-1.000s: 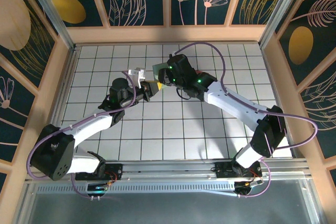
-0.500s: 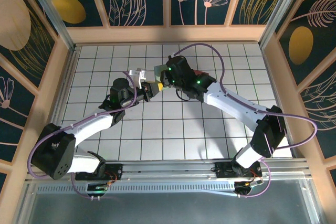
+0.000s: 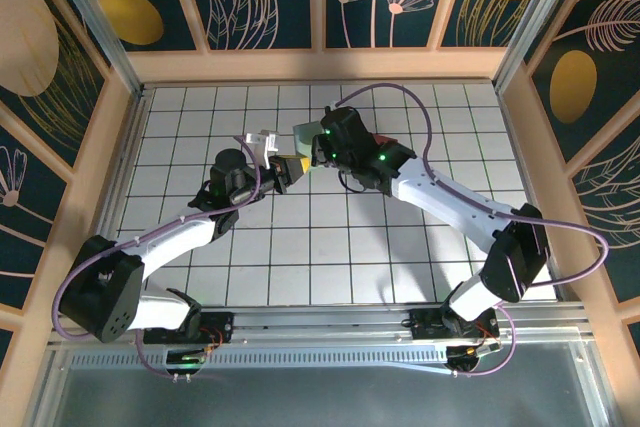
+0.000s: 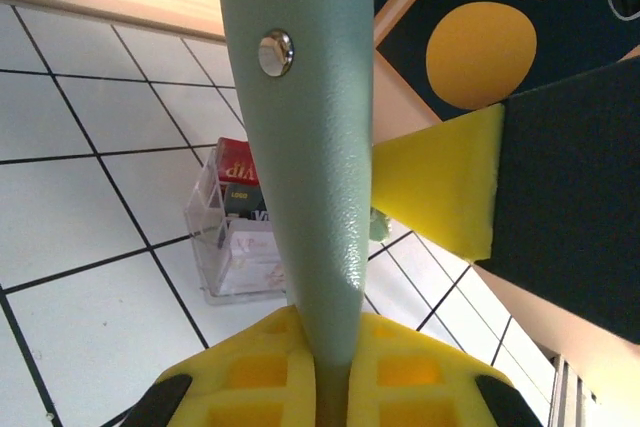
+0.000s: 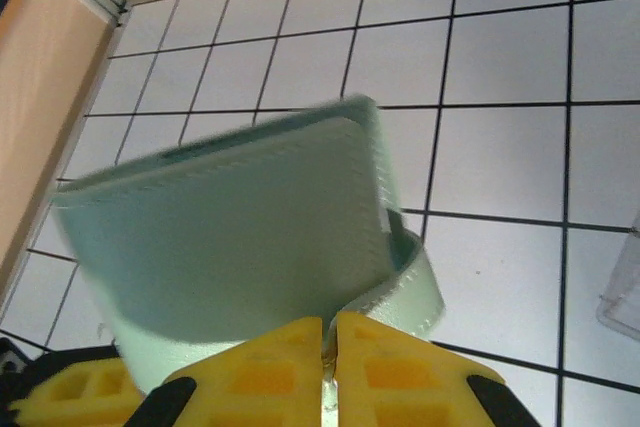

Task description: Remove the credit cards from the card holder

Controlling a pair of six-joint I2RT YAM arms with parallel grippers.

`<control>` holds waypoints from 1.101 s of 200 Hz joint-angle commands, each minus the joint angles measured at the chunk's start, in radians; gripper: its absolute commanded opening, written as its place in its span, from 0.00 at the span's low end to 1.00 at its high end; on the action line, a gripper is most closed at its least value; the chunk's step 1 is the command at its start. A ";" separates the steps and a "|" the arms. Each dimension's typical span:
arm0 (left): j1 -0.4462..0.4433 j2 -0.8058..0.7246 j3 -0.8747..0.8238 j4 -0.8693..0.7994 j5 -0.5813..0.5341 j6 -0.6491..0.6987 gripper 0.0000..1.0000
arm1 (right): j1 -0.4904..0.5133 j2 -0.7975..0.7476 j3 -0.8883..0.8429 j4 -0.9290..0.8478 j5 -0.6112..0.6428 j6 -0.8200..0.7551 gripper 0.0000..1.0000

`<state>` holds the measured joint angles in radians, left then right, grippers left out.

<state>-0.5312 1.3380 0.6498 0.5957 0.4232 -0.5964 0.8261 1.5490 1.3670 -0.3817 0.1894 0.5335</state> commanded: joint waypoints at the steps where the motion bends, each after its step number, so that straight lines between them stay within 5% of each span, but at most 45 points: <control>1: -0.005 -0.033 0.023 0.131 -0.008 -0.008 0.00 | -0.019 -0.028 -0.030 -0.060 0.016 0.006 0.10; 23: -0.005 -0.032 0.022 0.131 -0.010 -0.008 0.00 | -0.028 -0.040 -0.036 -0.059 0.007 0.004 0.12; 81: -0.004 -0.037 0.045 0.044 0.001 0.064 0.00 | -0.052 -0.154 -0.108 0.041 -0.042 -0.087 0.59; 124: -0.005 -0.050 0.059 -0.005 0.023 0.113 0.00 | -0.156 -0.263 -0.232 0.196 -0.244 -0.087 0.77; 220: -0.005 -0.053 0.082 -0.030 0.140 0.183 0.00 | -0.189 -0.172 -0.161 0.181 -0.369 -0.169 0.83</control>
<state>-0.5312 1.3132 0.6952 0.5438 0.5095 -0.4541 0.6403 1.3544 1.1694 -0.1890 -0.1596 0.4026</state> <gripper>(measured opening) 0.077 0.839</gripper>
